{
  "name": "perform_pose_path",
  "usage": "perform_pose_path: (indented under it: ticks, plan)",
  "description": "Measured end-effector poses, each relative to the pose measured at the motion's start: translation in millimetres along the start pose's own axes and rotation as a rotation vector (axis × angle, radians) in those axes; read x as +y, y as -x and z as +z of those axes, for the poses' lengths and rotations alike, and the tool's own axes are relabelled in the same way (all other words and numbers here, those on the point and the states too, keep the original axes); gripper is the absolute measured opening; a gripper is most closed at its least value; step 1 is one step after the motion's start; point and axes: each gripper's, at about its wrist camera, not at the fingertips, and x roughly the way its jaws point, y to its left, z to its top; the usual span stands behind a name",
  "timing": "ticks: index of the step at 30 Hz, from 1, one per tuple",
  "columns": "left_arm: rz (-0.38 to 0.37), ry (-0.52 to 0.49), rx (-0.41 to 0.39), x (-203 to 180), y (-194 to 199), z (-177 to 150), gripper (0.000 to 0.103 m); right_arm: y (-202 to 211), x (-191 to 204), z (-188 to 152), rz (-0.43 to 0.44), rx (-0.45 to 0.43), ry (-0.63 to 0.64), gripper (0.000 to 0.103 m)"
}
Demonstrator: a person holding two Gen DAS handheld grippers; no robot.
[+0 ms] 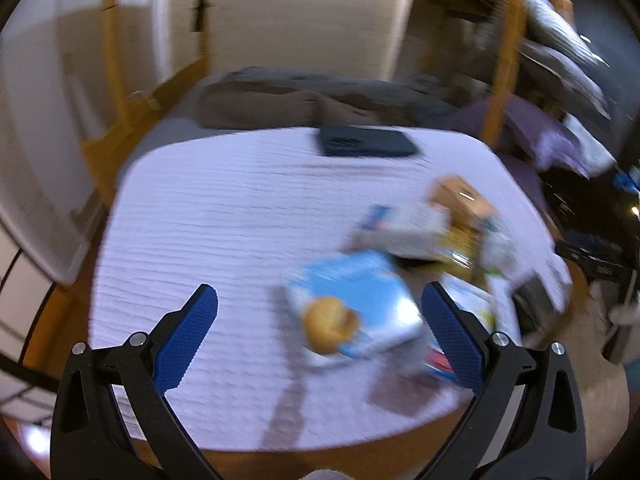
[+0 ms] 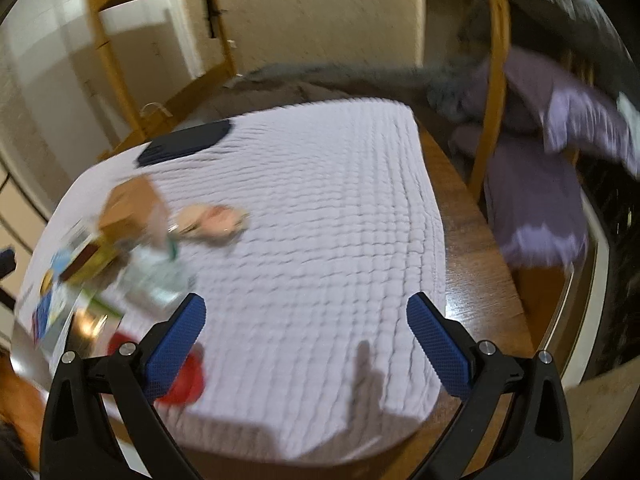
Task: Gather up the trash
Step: 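Grasp the blue Naproxen Sodium box with the left gripper while the right gripper grasps the red cap, then carry the Naproxen box with the left gripper while the right gripper carries the red cap over the bin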
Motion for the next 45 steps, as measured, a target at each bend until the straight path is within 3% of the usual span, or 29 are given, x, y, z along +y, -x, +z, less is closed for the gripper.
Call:
perform_pose_path:
  ticks: [2,9,14,19,21,23,27,45]
  plan:
    - [-0.061,-0.041,0.017,-16.4,2.0,-5.0,0.102,6.8,18.4,-10.0,-0.011,-0.004,0.071,0.099]
    - [-0.107,-0.205,0.065,-52.1,-9.9,-26.4,0.097,-6.4,64.8,-44.1,0.005,0.063,0.248,0.097]
    - [-0.116,-0.293,0.117,-67.6,-29.9,-32.7,0.073,-21.4,74.0,-42.2,0.011,0.084,0.296,0.090]
    - [-0.122,-0.327,0.116,-75.7,-36.8,-30.1,0.065,-27.9,77.6,-36.4,0.028,0.082,0.309,0.084]
    - [-0.123,-0.349,0.112,-80.0,-38.4,-29.7,0.063,-28.1,80.7,-35.8,0.035,0.078,0.322,0.078]
    - [-0.118,-0.368,0.112,-85.3,-40.9,-29.5,0.051,-26.3,82.6,-37.2,0.056,0.079,0.325,0.068]
    - [-0.122,-0.355,0.118,-87.0,-39.5,-28.6,0.048,-23.0,80.1,-39.2,0.110,0.096,0.281,0.047]
    - [-0.120,-0.192,0.103,-76.2,13.0,-56.9,0.048,32.4,76.2,-71.6,0.204,0.079,0.163,0.047]
